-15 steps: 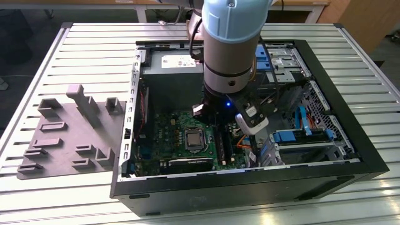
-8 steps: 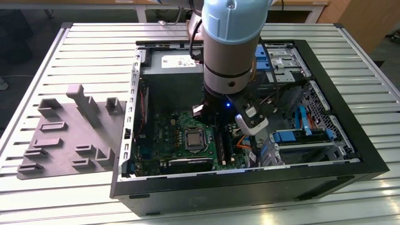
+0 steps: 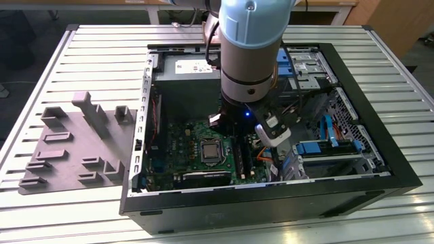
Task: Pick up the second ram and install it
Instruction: 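Insert the second ram into the second slot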
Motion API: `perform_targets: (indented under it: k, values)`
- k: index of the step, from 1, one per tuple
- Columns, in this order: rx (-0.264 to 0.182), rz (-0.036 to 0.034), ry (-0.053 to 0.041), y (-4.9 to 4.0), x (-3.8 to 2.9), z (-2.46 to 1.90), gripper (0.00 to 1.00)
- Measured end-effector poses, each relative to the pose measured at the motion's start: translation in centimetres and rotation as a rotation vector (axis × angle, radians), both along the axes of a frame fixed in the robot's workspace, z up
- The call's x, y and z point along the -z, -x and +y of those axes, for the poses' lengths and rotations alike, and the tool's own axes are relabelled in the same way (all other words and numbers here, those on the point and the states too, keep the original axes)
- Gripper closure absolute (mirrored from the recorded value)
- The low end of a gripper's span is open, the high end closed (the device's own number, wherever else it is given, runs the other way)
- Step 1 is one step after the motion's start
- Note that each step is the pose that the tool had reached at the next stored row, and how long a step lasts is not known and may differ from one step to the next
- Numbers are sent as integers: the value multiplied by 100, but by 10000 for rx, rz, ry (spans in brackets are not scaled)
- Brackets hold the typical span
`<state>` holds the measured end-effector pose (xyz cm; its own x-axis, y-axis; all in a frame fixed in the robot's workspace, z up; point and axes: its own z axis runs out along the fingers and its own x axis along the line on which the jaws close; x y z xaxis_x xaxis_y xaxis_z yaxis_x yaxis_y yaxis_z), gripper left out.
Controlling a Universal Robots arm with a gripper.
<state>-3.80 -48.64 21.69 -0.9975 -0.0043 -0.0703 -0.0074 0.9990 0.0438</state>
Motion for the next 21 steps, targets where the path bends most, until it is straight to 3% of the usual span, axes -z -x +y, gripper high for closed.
perform_targets:
  k: [18,19,21]
  values:
    - [-1,-1,-1,0,27,0,87]
    - [-1,-1,-2,0,27,0,81]
    - [-1,0,0,0,26,0,81]
